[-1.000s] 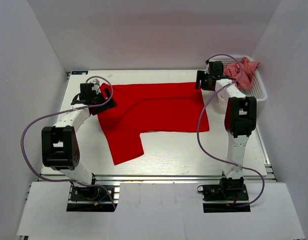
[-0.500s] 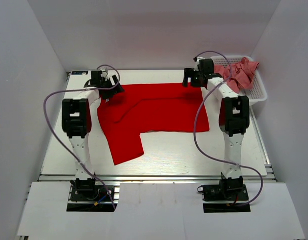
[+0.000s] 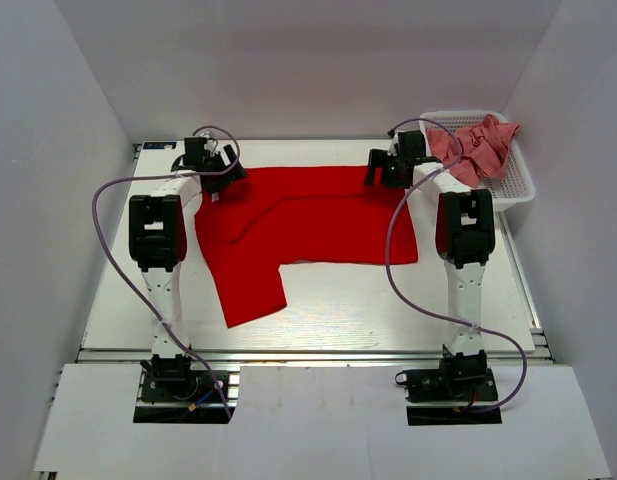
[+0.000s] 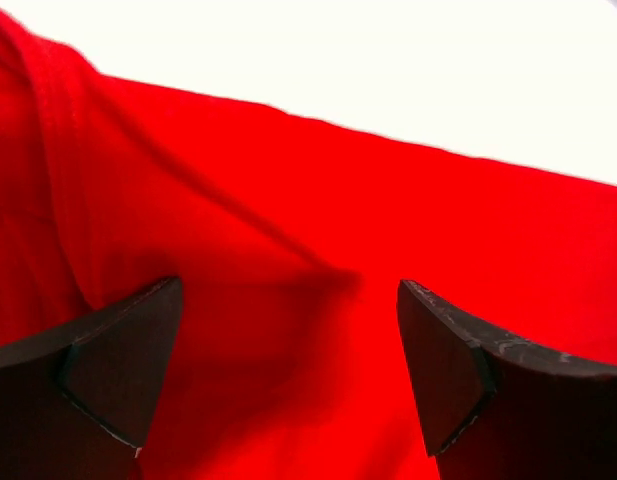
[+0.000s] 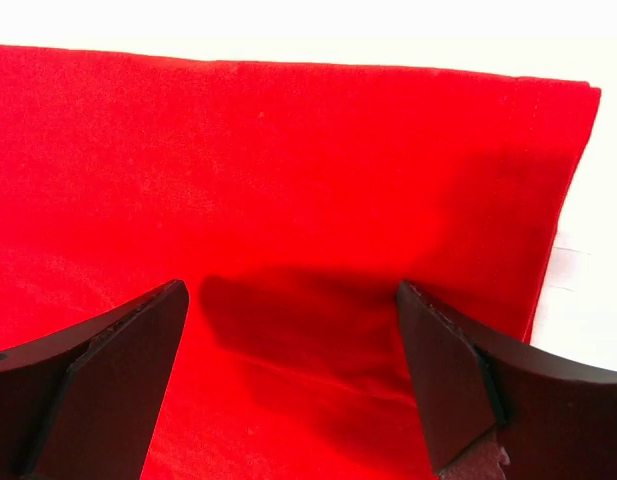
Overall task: Fold and stack the t-shirts
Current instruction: Fold the flattened tshirt in 1/3 of the way, then grap the side of the flattened tshirt closest away from the robot with both arms
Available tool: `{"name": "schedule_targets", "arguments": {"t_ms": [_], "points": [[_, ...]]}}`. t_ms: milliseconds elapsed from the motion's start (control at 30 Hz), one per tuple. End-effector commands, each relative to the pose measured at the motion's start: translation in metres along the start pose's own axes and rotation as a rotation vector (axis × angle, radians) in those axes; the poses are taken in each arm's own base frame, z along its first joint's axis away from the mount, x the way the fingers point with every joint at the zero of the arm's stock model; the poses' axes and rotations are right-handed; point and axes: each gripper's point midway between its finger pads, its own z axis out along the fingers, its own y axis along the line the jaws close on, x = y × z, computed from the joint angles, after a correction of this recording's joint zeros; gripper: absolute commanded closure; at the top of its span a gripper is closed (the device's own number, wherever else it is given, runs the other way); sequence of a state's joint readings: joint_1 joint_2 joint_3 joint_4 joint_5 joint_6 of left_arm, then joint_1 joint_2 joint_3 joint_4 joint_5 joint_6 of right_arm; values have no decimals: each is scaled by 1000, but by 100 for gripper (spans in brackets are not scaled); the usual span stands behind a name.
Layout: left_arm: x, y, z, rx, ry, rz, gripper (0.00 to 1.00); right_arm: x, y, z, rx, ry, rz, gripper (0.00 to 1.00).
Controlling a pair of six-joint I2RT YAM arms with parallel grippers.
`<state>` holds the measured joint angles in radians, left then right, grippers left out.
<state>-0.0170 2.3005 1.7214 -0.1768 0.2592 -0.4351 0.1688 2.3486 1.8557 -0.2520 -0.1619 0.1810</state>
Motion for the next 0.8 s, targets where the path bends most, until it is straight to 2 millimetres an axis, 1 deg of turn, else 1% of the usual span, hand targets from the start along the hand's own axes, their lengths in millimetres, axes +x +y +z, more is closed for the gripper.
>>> {"name": "schedule_targets", "arguments": {"t_ms": [0, 33, 67, 100, 133, 167, 200, 233, 267, 300, 333, 367, 400, 433, 467, 500, 533, 567, 600, 633, 667, 700, 733, 767], "points": [[-3, 31, -13, -153, 54, 3, 1, -7, 19, -17, -56, 12, -33, 10], [-18, 22, -19, -142, 29, 10, 1, -30, 30, -38, -69, -44, -56, 10], [-43, 1, -34, -96, -5, 37, 1, -37, 38, -44, -72, -65, -107, 10], [-54, -13, -44, -77, -28, 68, 1, -44, 42, -53, -67, -85, -130, 10], [-62, -28, -55, -56, -52, 110, 1, -60, 49, -74, -56, -133, -149, 10], [-69, -32, -68, -63, -76, 126, 1, -62, 60, -90, -56, -160, -177, 10], [-84, -58, -102, -29, -131, 149, 1, -63, 61, -100, -46, -173, -181, 10], [-86, -64, -118, -20, -154, 154, 1, -79, 67, -125, -24, -243, -173, 10], [-61, -51, -125, -49, -108, 142, 1, -79, 69, -135, -20, -259, -162, 10], [-50, -56, -138, -44, -100, 130, 1, -51, 68, -141, -19, -240, -96, 10], [-54, -67, -175, -34, -146, 99, 1, -57, 68, -166, -4, -291, -69, 10], [-13, -53, -180, -71, -68, 71, 1, -26, 57, -162, 34, -244, -34, 10], [3, -50, -193, -75, -59, 47, 1, -20, 56, -169, 40, -261, 50, 10], [22, -57, -203, -47, -43, 36, 1, 9, 40, -187, 110, -255, 94, 10], [55, -56, -226, -21, -26, 13, 1, 19, 36, -192, 131, -253, 125, 10], [71, -59, -235, 6, -19, 4, 1, 28, 30, -198, 168, -259, 187, 10], [105, -52, -239, 5, 40, 5, 1, 55, 20, -212, 206, -248, 242, 10], [116, -52, -249, 5, 55, 9, 1, 64, 16, -217, 225, -243, 283, 10], [133, -39, -270, -62, 88, -10, 1, 67, 19, -229, 223, -265, 299, 10], [152, -23, -276, -136, 119, -5, 1, 93, 11, -232, 247, -244, 331, 10], [167, -17, -283, -170, 152, -20, 1, 100, 11, -235, 243, -244, 347, 10], [181, -8, -290, -201, 179, -35, 1, 112, 5, -241, 264, -254, 359, 10], [211, -2, -298, -185, 233, -47, 1, 120, 3, -247, 265, -271, 393, 10], [229, 0, -302, -173, 267, -55, 1, 124, 1, -249, 272, -279, 406, 10]]}}
